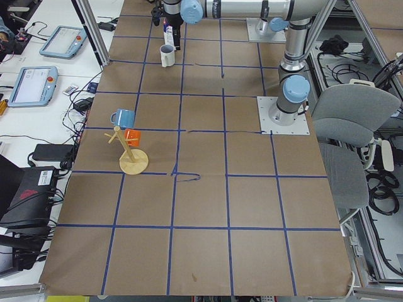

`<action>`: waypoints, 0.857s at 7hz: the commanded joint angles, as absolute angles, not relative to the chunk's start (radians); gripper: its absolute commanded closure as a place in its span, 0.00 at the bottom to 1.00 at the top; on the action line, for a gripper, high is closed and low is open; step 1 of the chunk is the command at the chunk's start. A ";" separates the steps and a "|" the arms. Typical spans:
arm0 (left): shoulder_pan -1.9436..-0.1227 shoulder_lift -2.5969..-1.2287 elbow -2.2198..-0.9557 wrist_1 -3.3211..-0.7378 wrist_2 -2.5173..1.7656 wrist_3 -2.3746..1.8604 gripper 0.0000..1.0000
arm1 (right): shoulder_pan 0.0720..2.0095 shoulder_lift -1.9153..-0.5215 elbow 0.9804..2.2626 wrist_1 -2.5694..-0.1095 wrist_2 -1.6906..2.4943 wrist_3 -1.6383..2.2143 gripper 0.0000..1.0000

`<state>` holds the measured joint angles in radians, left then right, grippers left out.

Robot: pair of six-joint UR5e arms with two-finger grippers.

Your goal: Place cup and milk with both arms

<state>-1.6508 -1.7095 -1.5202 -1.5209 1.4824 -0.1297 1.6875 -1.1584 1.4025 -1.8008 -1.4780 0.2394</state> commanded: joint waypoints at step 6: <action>-1.583 -1.591 -1.603 -1.514 1.562 -0.091 0.00 | 1.726 -1.101 1.350 -1.813 -1.443 0.295 0.68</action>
